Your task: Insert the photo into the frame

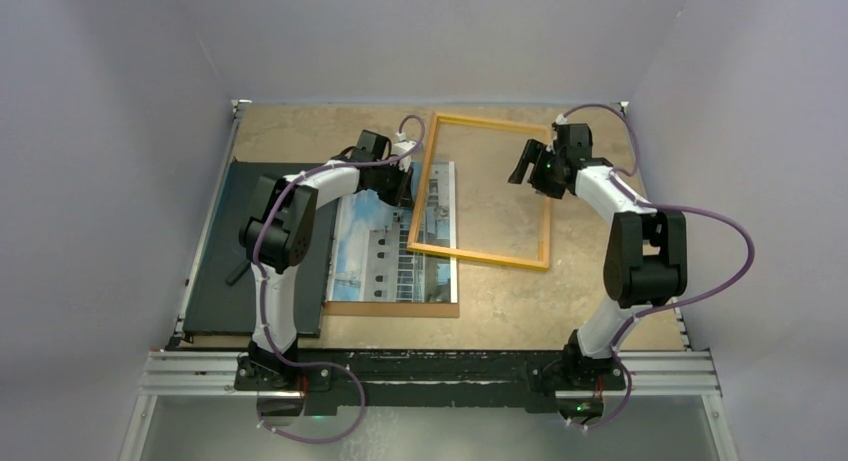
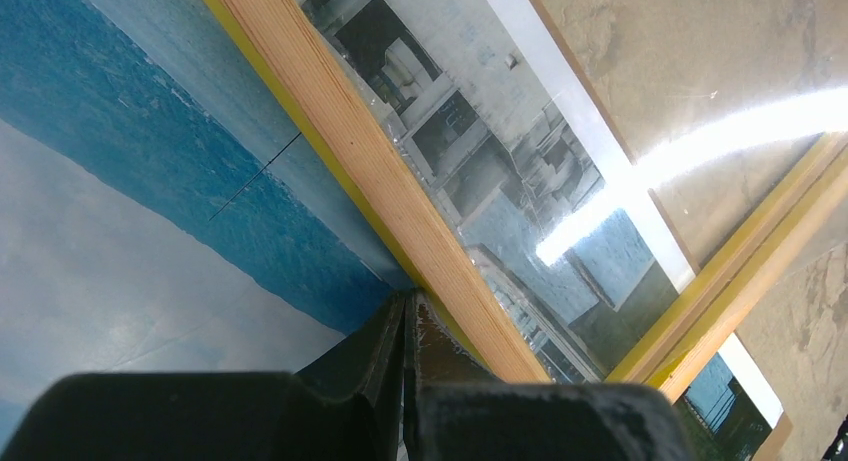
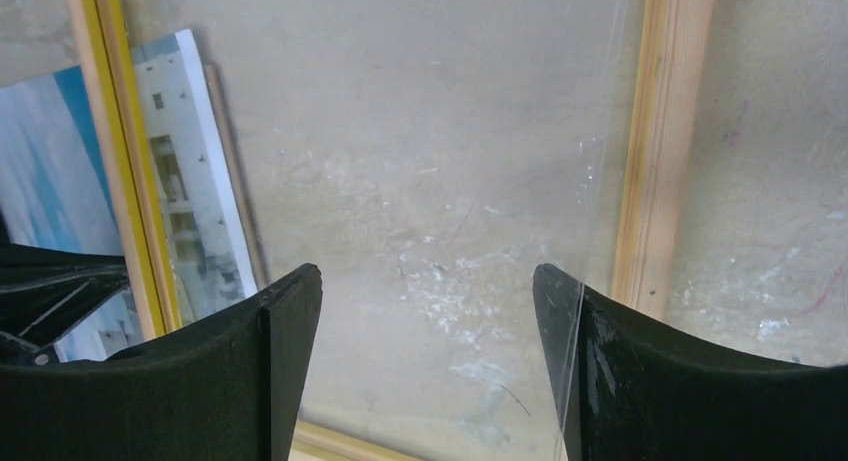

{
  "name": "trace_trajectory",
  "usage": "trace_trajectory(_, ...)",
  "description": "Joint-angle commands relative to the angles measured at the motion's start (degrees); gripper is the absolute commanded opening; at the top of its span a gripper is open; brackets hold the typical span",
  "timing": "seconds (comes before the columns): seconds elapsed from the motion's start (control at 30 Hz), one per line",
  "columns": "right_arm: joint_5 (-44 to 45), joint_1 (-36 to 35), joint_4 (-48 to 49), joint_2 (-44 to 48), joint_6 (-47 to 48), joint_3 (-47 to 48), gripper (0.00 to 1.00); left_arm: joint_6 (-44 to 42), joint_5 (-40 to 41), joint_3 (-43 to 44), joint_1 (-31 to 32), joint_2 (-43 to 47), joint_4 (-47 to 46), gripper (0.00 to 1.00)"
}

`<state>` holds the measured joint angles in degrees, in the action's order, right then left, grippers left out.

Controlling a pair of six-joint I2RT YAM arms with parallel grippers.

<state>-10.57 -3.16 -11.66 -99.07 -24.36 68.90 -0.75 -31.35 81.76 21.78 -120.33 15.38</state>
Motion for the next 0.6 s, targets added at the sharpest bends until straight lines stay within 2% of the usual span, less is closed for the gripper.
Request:
trace_trajectory(0.0,3.0,0.0,-2.7,1.2,2.3,2.0,0.81,-1.3,-1.9,0.2,0.4,0.1,-0.1,0.00)
trace_trajectory(0.57,4.7,0.6,-3.9,1.1,3.1,2.1,0.88,-1.4,-1.8,0.2,0.3,0.2,0.1,0.00)
